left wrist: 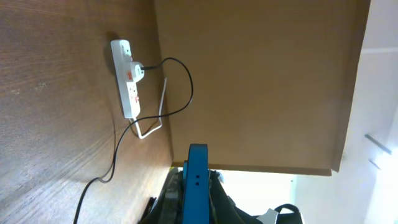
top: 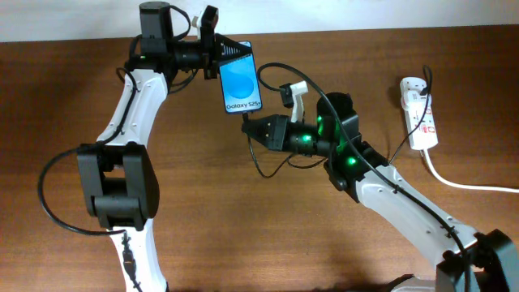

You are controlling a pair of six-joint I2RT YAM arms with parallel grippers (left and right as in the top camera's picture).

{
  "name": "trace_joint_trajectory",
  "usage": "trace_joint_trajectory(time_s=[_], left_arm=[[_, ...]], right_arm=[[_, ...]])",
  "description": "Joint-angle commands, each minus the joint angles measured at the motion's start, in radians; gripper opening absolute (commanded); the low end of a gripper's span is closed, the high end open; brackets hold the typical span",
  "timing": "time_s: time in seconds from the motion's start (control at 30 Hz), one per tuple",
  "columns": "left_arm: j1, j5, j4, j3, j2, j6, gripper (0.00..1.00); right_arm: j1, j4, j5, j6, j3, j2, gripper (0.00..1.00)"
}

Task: Plug charger to phone and switch on socket
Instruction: 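Open the right gripper and lower the phone onto the table with left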

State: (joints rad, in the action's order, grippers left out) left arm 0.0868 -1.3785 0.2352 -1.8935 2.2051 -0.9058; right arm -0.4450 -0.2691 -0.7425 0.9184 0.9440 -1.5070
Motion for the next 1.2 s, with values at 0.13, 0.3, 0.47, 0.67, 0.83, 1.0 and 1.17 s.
trace_joint_trajectory(time_s=[0.13, 0.3, 0.47, 0.67, 0.83, 1.0, 1.17], left_arm=[[0.022, -0.073, 0.002, -0.002, 0.005, 0.032, 0.00], [0.008, -0.072, 0.002, -0.002, 0.005, 0.032, 0.00], [0.002, -0.064, 0.002, -0.002, 0.005, 0.040, 0.00], [0.016, -0.065, 0.216, -0.002, 0.005, 0.387, 0.00], [0.018, 0.185, 0.462, 0.046, 0.005, 0.614, 0.00], [0.027, 0.356, 0.528, 0.081, 0.005, 0.652, 0.00], [0.040, 0.625, 0.612, 0.090, 0.012, 0.677, 0.00]], right_arm=[[0.016, -0.113, 0.123, 0.037, 0.019, -0.040, 0.04], [0.068, -0.068, 0.031, 0.003, 0.019, -0.035, 0.08], [0.193, 0.174, -0.006, -0.185, 0.019, 0.054, 0.47], [0.250, 0.287, -0.008, -0.367, 0.019, 0.080, 0.74], [0.249, 0.357, 0.075, -0.391, 0.020, 0.080, 0.74], [0.249, 0.392, 0.125, -0.391, 0.021, 0.080, 0.74], [0.241, 0.436, 0.207, -0.398, 0.021, 0.080, 0.73]])
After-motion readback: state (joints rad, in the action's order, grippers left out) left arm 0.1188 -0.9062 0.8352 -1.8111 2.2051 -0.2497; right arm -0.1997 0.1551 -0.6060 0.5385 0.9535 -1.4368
